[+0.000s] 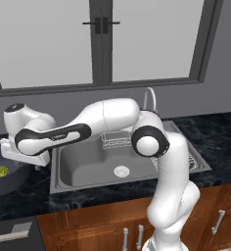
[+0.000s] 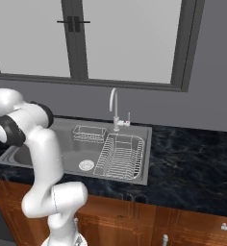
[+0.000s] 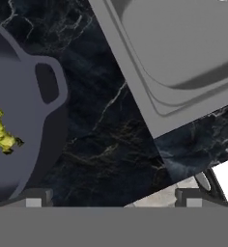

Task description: Dump the broccoli from the pot into the sink. Then turn on the water and wash the broccoli. Then turn off the water and put the broccoli back in the pot.

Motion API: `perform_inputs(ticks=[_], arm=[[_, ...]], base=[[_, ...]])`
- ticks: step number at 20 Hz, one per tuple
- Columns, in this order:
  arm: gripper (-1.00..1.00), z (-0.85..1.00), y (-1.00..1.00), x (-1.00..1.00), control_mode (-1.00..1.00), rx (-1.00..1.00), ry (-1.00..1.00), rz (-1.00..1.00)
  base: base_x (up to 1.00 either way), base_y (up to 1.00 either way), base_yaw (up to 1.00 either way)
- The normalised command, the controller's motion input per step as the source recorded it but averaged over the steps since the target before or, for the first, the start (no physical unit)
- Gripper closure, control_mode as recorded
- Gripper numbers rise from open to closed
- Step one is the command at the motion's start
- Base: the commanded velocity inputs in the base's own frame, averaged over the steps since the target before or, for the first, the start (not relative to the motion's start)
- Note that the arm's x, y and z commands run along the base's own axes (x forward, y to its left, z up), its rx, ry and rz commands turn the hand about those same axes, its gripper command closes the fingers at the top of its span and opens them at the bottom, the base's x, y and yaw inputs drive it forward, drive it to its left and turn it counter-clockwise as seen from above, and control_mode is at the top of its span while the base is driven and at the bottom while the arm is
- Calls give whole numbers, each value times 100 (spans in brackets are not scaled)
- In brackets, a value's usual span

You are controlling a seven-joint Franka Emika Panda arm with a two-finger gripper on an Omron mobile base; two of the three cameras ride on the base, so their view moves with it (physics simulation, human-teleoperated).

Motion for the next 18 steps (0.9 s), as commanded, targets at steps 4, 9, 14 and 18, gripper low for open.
perform_inputs(ticks=[4,9,14,18], arm=[[-100,4,4,13,-100,0,-1,6],[-100,-1,6,29,-100,0,0,5],[-100,-3,8,28,-100,0,0,4],[-100,-5,10,1,-100,0,0,4]], base=[[0,0,0],[0,0,0],[0,0,0],[0,0,0]])
